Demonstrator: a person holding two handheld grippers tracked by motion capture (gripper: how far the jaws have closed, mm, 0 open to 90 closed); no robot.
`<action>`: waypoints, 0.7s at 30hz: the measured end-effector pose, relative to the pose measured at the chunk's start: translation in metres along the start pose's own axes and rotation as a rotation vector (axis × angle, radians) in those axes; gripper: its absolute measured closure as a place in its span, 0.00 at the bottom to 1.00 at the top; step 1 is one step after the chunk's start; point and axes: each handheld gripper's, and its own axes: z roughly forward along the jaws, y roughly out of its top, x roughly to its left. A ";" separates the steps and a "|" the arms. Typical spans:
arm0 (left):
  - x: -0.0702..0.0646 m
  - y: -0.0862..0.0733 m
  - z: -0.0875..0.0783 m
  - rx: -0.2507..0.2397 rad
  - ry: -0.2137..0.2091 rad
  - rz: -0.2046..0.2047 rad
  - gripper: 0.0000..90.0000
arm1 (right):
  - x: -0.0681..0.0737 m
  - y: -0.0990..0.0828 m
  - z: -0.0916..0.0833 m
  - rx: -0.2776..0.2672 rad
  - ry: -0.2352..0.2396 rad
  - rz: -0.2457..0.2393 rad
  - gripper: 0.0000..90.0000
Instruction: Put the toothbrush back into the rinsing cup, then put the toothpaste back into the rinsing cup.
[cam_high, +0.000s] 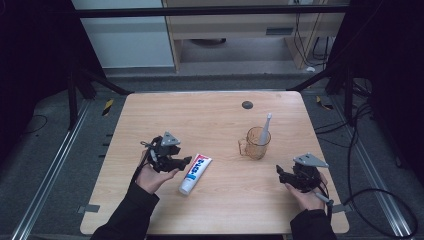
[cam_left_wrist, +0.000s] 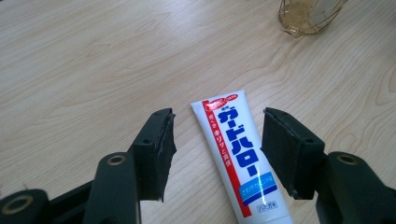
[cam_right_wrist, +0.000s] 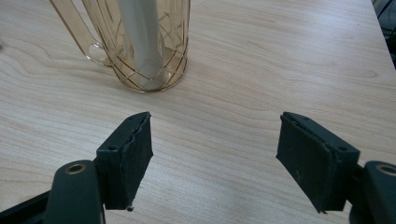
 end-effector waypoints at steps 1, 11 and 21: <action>-0.002 0.002 0.001 0.006 0.002 0.008 0.47 | 0.000 0.000 0.000 0.002 -0.004 -0.004 0.29; -0.009 0.019 0.010 0.041 -0.001 0.024 0.41 | -0.003 -0.001 0.001 0.015 -0.019 -0.007 0.28; -0.017 0.021 0.017 0.071 -0.013 0.028 0.39 | 0.000 -0.002 0.002 0.030 -0.003 -0.020 0.29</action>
